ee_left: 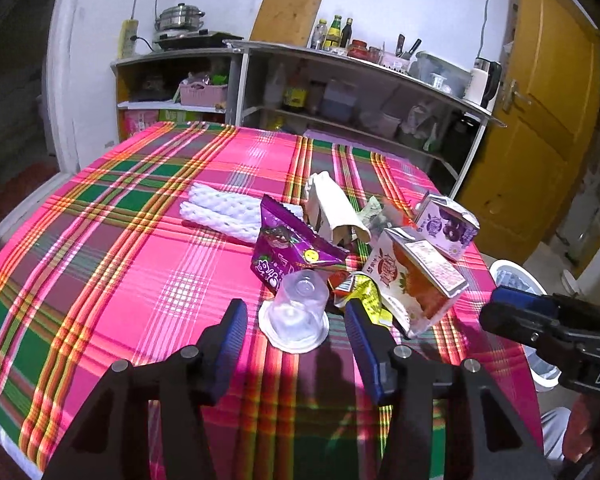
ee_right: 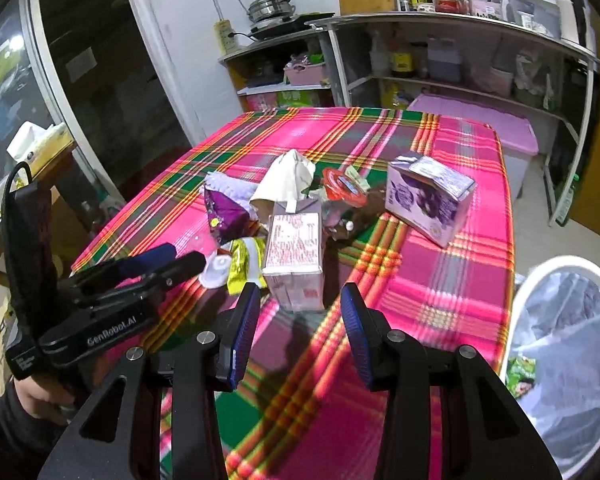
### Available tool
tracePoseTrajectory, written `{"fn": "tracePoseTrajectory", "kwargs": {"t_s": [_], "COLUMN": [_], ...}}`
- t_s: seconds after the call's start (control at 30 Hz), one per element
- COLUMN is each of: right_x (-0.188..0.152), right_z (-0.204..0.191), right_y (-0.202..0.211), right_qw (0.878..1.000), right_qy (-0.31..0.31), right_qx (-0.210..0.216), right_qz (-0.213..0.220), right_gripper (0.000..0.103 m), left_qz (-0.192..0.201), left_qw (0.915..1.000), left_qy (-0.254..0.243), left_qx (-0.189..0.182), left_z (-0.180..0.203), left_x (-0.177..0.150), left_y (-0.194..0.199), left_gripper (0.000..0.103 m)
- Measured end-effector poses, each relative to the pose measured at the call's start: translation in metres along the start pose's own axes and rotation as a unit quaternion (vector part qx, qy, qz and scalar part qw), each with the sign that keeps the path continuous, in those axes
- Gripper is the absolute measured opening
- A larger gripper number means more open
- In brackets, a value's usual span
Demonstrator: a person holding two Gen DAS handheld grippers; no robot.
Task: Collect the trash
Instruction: 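Grasp the clear plastic cup with the left tool while the right tool grasps the milk carton, then carry the cup with the left tool while the right tool carries the carton over the bin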
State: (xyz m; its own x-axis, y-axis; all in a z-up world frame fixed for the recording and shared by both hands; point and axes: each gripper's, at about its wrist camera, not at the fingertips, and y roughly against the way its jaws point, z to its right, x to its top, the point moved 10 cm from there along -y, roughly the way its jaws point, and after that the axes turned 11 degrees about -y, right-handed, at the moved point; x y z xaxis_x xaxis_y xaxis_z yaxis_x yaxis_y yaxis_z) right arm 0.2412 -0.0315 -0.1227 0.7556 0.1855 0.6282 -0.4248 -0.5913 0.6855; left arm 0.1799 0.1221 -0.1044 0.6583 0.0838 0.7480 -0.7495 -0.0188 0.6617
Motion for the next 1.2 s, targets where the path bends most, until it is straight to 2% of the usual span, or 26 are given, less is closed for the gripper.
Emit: {"fn": "tracePoseTrajectory", "kwargs": {"t_s": [0.33, 0.5, 0.8, 1.2], "right_x": [0.003, 0.005, 0.003, -0.014], "right_z": [0.001, 0.003, 0.007, 0.019], "right_y": [-0.029, -0.029, -0.006, 0.049], "right_qw": [1.000, 1.000, 1.000, 0.999], "right_qy": [-0.005, -0.004, -0.011, -0.030], "right_qx": [-0.012, -0.014, -0.011, -0.014], "right_qz": [-0.025, -0.020, -0.001, 0.030], "right_gripper": [0.043, 0.039, 0.038, 0.038], "left_qz": [-0.013, -0.016, -0.009, 0.018], "left_qw": [0.9998, 0.9998, 0.9999, 0.9997], "left_qy": [0.014, 0.013, 0.009, -0.012], "left_qx": [-0.004, -0.005, -0.001, -0.010], "left_z": [-0.004, -0.001, 0.003, 0.031], "left_x": [0.001, 0.003, 0.002, 0.003], "left_y": [-0.018, -0.024, -0.013, 0.034], "left_gripper": [0.051, 0.033, 0.030, 0.029]}}
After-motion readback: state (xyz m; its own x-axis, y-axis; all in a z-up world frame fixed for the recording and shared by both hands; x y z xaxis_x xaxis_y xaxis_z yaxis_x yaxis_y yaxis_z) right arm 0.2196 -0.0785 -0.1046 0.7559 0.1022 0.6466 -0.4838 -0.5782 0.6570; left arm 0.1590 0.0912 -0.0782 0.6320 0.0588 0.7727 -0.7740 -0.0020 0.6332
